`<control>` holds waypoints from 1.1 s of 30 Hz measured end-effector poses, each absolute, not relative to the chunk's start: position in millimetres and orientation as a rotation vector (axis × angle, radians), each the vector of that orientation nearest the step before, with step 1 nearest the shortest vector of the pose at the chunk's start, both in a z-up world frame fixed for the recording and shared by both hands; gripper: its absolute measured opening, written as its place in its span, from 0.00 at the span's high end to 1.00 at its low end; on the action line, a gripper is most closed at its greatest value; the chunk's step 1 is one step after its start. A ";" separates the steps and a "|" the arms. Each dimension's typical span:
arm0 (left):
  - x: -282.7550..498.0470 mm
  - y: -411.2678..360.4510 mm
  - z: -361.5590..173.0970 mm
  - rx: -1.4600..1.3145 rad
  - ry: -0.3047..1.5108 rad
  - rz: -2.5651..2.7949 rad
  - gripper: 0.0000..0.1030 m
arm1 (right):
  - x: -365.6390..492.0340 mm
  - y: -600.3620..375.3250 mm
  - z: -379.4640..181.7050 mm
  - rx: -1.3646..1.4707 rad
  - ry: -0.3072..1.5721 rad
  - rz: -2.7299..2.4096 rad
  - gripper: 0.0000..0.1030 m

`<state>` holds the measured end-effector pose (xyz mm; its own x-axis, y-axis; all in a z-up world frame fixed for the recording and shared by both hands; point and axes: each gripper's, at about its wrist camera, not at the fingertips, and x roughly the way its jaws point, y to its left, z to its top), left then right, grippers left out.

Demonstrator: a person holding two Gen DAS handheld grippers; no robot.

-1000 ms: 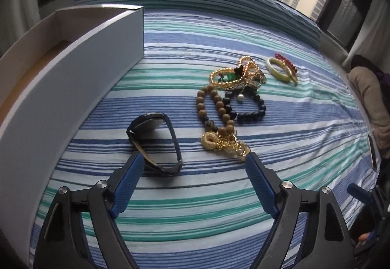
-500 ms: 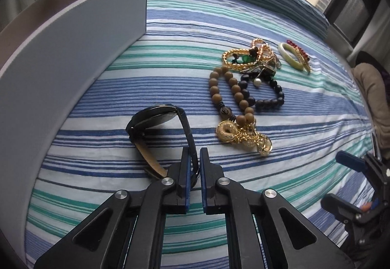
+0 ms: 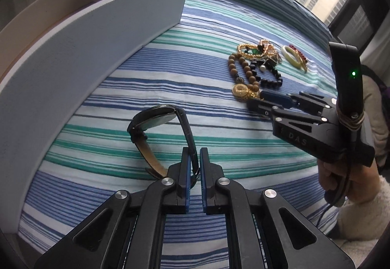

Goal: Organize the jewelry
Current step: 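Carry the sunglasses into the box with the left tool while the right tool drops a gold chain there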

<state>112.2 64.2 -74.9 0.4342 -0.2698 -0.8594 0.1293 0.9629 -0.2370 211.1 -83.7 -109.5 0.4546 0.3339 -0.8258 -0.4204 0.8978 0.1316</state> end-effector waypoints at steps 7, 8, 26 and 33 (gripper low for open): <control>84.2 73.1 -55.6 -0.148 1.055 -0.255 0.95 | 186.7 -115.2 -86.6 0.033 1.069 0.502 0.73; 80.2 74.7 -51.9 -0.151 1.049 -0.255 0.95 | 180.1 -119.9 -80.0 0.049 1.070 0.509 0.73; 58.0 218.2 66.5 -0.215 0.806 0.085 0.95 | 189.2 -33.4 69.0 0.212 0.900 0.868 0.73; 81.4 268.4 28.0 -0.213 0.885 0.247 0.95 | 231.2 76.4 80.3 0.141 0.853 0.968 0.73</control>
<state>81.4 268.4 28.0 0.6085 0.1241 -0.7838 -0.2993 0.9506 -0.0819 231.2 76.4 80.3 0.2783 0.7705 -0.5735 -0.6658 0.5851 0.4629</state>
